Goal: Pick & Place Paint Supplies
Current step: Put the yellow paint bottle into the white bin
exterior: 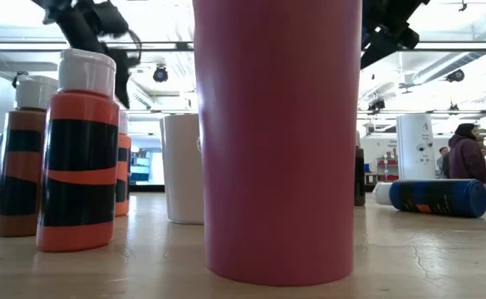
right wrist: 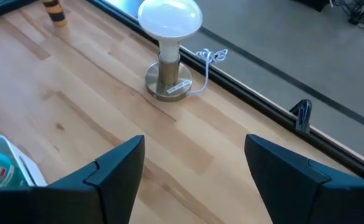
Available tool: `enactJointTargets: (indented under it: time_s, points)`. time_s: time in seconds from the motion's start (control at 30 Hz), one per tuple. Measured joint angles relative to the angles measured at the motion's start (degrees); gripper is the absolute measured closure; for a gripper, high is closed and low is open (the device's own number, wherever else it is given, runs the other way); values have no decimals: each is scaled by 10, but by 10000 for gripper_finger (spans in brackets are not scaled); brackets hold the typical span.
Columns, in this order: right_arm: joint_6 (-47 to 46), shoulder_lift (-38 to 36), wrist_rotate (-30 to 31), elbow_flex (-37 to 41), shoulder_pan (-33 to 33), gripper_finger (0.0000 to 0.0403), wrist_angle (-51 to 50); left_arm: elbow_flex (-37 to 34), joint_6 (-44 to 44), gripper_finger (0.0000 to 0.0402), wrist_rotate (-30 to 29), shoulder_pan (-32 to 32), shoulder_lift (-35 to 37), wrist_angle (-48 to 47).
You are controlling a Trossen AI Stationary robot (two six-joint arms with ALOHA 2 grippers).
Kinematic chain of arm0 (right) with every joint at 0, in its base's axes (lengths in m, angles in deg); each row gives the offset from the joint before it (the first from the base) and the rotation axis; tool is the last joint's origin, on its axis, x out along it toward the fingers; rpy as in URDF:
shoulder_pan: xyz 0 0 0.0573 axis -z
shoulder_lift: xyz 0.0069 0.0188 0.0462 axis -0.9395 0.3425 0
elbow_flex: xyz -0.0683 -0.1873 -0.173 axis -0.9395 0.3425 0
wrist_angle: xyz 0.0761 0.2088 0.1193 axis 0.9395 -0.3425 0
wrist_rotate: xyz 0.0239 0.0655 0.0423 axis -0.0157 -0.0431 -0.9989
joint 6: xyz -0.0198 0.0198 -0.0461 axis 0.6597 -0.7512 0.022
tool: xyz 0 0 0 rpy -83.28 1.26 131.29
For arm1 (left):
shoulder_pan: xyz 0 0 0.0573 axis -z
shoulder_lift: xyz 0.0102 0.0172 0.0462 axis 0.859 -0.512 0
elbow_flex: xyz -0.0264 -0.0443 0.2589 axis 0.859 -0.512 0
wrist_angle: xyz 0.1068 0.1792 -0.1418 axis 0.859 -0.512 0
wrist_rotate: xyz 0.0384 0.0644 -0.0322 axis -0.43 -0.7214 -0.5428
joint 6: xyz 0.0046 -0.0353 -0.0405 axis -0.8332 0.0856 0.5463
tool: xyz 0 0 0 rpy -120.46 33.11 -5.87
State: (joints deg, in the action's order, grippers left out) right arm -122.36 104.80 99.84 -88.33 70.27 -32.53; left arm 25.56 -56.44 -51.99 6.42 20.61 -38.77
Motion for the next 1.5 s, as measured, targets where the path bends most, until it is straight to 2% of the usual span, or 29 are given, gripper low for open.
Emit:
enactJointTargets:
  time_s: [0.1, 0.37, 0.53, 0.67, 0.77, 0.93, 1.23, 1.33, 1.5]
  points:
    - [4, 0, 0, 0, 9, 139, 14, 32, -31, 202, 1, -30, -59, -46]
    - [7, 0, -37, 0, 26, 147, 19, 126, -80, 202, -5, -25, -210, -98]
    - [8, 0, -47, 0, 27, 137, 19, 189, -98, 202, -17, -26, -288, -161]
    - [10, 0, -48, 0, 28, 124, 17, 211, -117, 202, -20, -26, -314, -200]
    - [10, 0, -56, 0, 28, 115, 4, 203, -127, 202, -22, -26, -291, -192]
    - [10, 0, -57, 10, 28, 103, 2, 117, -86, 202, -36, -22, -179, -120]
    - [10, 0, -41, 52, 28, 91, 3, -156, 76, 202, -40, 47, 33, 50]
    - [10, 0, -41, 60, 28, 89, 5, -237, 127, 202, -75, 83, 75, 133]
    - [10, 0, -40, 66, 28, 90, 8, -357, 147, 202, -150, 142, 99, 294]
